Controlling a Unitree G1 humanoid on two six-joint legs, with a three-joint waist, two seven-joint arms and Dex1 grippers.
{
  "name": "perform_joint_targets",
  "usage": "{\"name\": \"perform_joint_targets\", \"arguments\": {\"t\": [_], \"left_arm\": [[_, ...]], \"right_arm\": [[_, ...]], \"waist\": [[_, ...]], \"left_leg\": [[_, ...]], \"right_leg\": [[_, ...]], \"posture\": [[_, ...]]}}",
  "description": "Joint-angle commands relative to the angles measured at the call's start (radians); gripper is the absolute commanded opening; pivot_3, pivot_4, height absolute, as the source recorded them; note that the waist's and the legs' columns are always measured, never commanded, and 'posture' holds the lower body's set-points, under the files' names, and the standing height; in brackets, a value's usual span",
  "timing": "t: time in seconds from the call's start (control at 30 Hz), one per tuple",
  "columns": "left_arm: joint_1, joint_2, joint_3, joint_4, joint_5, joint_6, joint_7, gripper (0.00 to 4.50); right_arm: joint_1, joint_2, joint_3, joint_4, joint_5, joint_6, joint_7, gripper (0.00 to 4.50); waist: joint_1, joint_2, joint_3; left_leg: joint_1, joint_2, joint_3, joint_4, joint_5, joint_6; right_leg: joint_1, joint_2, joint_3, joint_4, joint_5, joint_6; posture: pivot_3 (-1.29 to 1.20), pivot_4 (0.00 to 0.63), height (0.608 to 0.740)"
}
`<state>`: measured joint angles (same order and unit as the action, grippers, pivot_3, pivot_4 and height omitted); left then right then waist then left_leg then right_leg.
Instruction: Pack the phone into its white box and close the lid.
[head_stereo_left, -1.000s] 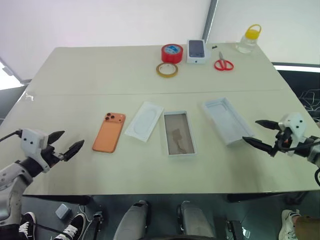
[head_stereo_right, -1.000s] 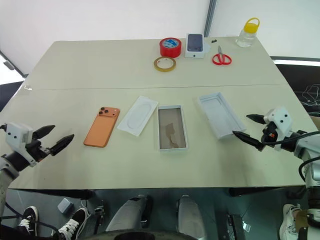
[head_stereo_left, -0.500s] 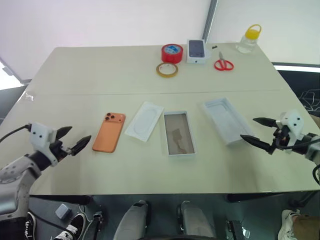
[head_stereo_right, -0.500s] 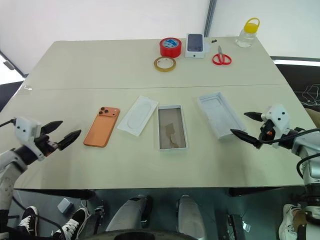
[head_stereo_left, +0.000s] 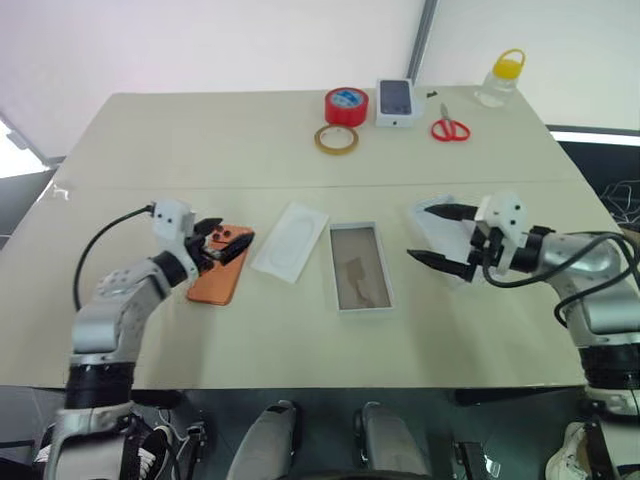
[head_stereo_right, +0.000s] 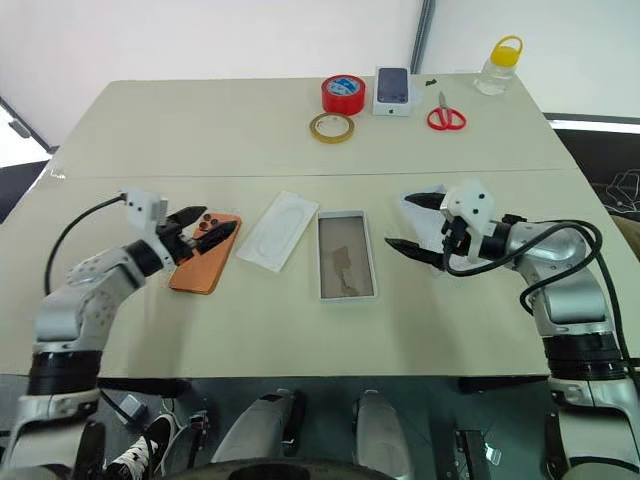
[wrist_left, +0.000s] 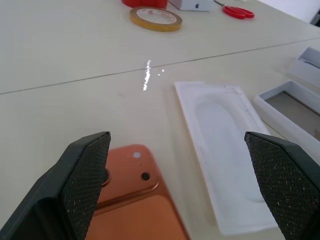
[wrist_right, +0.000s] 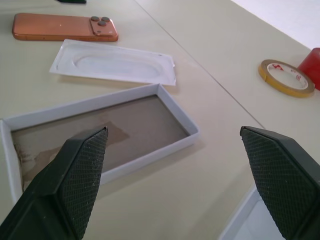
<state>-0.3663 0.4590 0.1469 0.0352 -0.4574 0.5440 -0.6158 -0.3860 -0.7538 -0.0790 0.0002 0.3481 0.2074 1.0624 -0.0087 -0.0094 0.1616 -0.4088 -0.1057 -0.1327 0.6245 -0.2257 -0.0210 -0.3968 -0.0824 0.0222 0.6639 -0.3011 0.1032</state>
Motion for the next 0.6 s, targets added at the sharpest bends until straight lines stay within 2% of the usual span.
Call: {"name": "perform_joint_targets", "arguments": {"t": [0.03,0.37,0.6], "left_arm": [[-0.062,-0.044,-0.033,0.034,0.023,0.021,0.048,4.50],[-0.085,-0.118,-0.070,0.064,0.024,0.129,0.060,4.50],[-0.126,-0.144,-0.083,0.073,-0.011,0.314,0.077,4.50]], "right_arm": [[-0.002,0.020,0.009,-0.060,0.011,0.006,-0.015,4.43],[0.027,0.033,0.010,-0.082,0.006,0.003,-0.049,4.43],[0.020,0.044,0.022,-0.082,0.003,-0.001,-0.066,4.43]], "waist": [[-0.001,0.000,0.000],[-0.005,-0.001,0.000],[-0.003,0.000,0.000]], "left_leg": [[0.000,0.000,0.000,0.000,0.000,0.000],[0.000,0.000,0.000,0.002,0.000,0.000],[0.000,0.000,0.000,0.002,0.000,0.000]], "right_leg": [[0.000,0.000,0.000,0.000,0.000,0.000],[0.000,0.001,0.000,0.002,0.000,0.000],[0.000,0.001,0.000,0.002,0.000,0.000]], "posture": [[0.00,0.150,0.740],[0.00,0.150,0.740],[0.00,0.150,0.740]]}}
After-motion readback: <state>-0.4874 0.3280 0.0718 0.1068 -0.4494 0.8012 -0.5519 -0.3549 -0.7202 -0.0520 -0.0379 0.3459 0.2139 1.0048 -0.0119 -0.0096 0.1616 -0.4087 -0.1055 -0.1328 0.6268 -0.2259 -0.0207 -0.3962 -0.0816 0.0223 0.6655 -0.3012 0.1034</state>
